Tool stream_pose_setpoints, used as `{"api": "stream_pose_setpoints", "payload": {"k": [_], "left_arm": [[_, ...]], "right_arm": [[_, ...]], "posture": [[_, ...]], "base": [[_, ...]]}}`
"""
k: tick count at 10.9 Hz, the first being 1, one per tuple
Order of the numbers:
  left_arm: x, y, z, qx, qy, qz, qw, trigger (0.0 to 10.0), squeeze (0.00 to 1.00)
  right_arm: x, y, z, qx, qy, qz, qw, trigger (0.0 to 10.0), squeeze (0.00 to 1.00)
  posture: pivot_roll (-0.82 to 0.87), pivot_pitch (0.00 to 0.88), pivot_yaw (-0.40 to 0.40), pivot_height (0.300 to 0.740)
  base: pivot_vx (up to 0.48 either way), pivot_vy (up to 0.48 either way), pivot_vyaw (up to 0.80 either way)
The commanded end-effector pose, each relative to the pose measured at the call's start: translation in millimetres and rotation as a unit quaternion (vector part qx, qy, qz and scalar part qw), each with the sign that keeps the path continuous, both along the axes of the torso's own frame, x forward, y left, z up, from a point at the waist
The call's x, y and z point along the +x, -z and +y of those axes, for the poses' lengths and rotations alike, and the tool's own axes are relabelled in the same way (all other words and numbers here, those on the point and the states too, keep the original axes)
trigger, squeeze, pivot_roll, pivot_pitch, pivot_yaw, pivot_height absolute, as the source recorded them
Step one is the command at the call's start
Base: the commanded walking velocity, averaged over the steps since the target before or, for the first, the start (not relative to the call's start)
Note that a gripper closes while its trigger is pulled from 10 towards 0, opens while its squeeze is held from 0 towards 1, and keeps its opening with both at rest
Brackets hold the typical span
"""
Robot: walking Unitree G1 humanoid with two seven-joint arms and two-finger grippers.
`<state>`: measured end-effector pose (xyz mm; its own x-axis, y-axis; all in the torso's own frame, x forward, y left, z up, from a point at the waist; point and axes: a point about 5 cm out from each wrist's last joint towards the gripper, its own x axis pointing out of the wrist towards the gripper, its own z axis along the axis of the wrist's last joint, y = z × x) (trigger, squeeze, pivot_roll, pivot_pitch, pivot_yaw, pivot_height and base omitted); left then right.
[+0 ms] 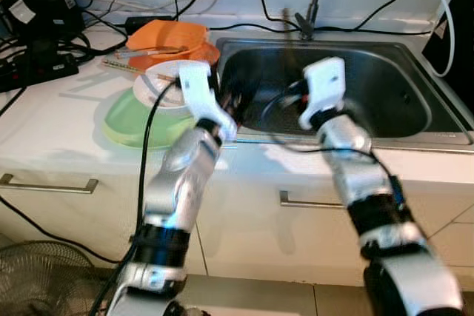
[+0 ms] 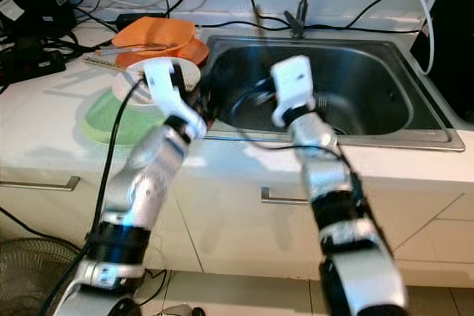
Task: Kitchen organization
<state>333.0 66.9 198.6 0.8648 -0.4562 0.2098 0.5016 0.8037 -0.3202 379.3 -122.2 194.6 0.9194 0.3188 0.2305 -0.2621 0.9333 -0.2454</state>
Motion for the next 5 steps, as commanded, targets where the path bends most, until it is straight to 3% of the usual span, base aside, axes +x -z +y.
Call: {"api": "stream_pose_setpoints", "payload": {"k": [1,2,3,4,5], "left_arm": [[-1.9,5,-0.2,0.022,-0.002,0.006,1.0,10.0,0.0],[-5.0,15,2.8,0.049,-0.001,0.015,0.999,10.0,0.0],[-7.9,24,3.8,0.082,0.005,0.025,0.996,10.0,0.0],[-12.3,36,3.0,0.124,0.019,0.036,0.991,10.0,0.0],[-15.6,40,1.0,0.139,0.032,0.039,0.989,10.0,0.0]], "right_arm": [[5.0,-7,-6.5,-0.002,0.016,-0.01,1.0,0.0,0.0],[11.1,-9,-13.8,-0.003,0.036,-0.006,0.999,0.0,0.0],[15.7,-8,-19.9,0.006,0.059,0.004,0.998,4.4,0.0],[18.9,-7,-19.3,0.012,0.066,0.013,0.998,10.0,0.0],[20.4,-6,-16.9,0.008,0.066,0.017,0.998,10.0,0.0]], "posture": [[0.11,0.0,0.044,0.74],[0.11,0.0,0.042,0.74],[0.11,0.0,0.04,0.74],[0.12,0.0,0.041,0.74],[0.12,0.0,0.042,0.74]], "base": [[0.0,0.0,0.0],[0.0,0.0,0.0],[0.0,0.0,0.0],[0.0,0.0,0.0],[0.0,0.0,0.0]]}}
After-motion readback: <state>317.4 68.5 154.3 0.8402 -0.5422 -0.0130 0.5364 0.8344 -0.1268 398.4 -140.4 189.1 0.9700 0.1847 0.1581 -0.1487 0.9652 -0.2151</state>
